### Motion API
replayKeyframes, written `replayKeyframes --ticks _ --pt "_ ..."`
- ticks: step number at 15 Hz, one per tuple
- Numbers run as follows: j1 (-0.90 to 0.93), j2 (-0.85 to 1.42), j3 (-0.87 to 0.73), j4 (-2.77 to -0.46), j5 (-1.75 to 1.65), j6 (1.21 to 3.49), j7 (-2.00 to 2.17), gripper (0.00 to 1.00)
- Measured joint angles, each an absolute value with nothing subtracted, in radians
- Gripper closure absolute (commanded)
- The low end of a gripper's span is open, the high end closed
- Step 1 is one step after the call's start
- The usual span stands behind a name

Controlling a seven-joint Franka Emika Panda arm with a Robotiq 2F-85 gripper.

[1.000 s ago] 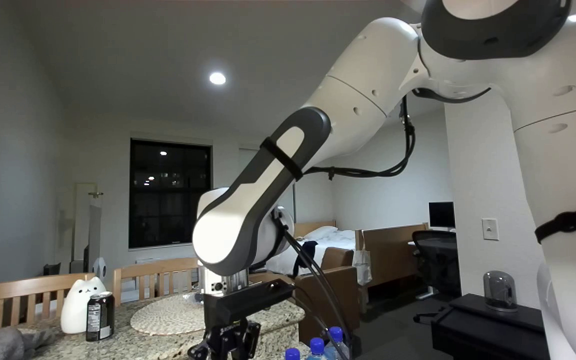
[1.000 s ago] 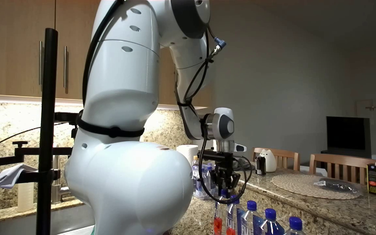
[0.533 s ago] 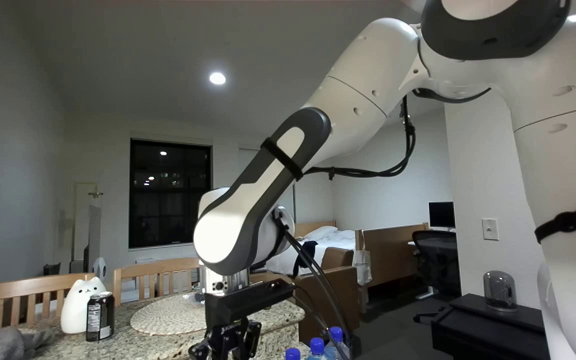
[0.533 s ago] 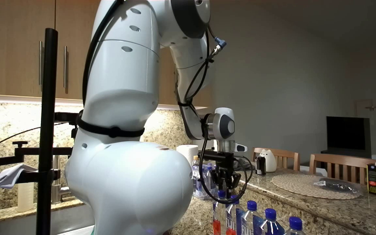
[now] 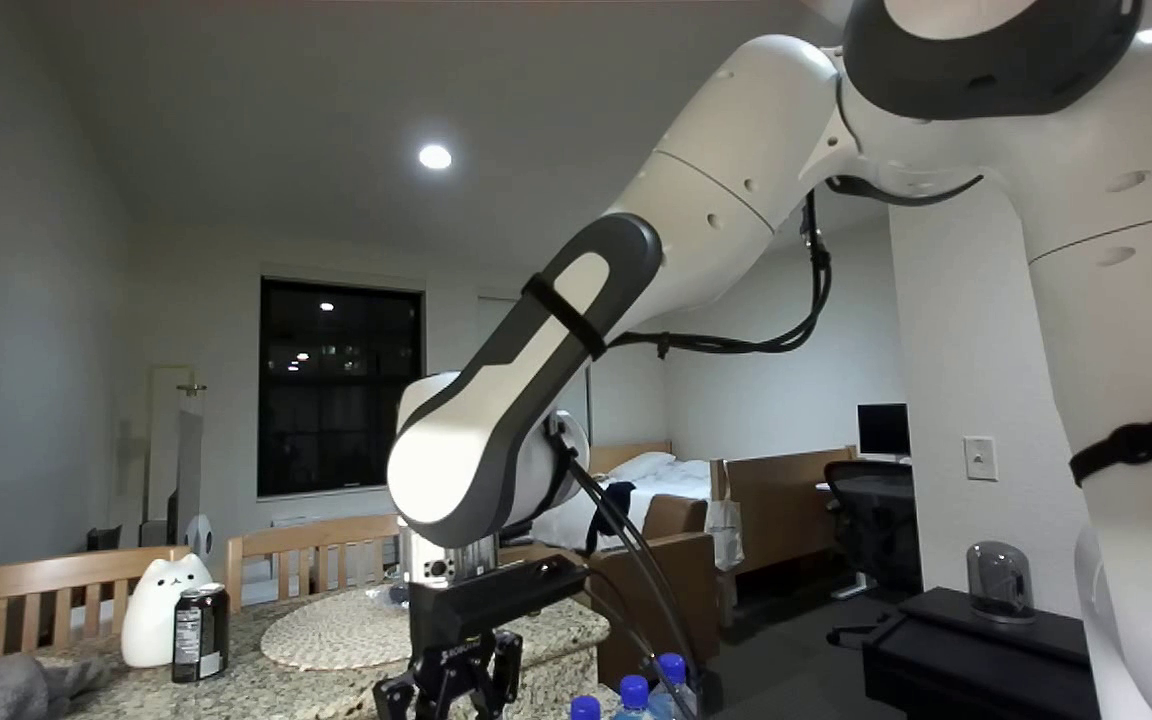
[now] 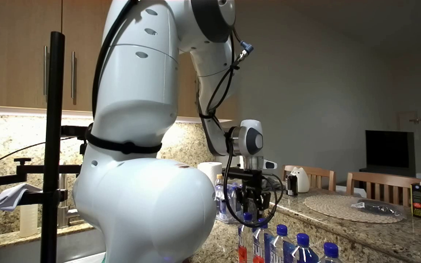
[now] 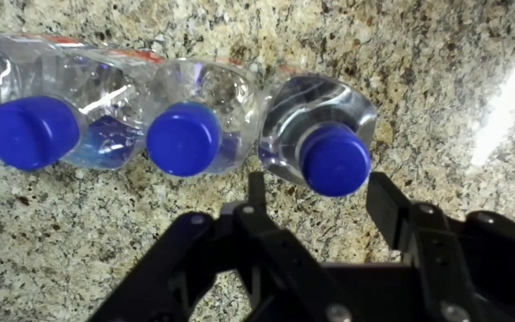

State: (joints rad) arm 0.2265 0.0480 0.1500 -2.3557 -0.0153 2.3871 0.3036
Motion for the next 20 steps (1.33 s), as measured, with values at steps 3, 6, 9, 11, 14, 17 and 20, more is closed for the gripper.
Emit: replayKeyframes --ticks 3,6,9,11,14,17,20 --pt "0.226 0.04 0.15 -2.349 -0.022 2.401 0.304 0.38" --pt "0.224 0.017 0.148 -2.339 -0.06 2.416 0.304 0.12" --pt "0.213 -0.031 0.139 -2.337 -0.114 2.424 0.304 0.01" --pt "0.194 -0.066 0.136 -2.337 -0.152 2.422 0.311 0.0" --pt "0.159 -0.109 0.133 -2.34 -0.182 2.395 0.332 0.0" --pt "0.128 -0.134 0.125 -2.345 -0.175 2.338 0.342 0.0" --pt "0.105 -0.138 0.113 -2.347 -0.161 2.27 0.346 0.0"
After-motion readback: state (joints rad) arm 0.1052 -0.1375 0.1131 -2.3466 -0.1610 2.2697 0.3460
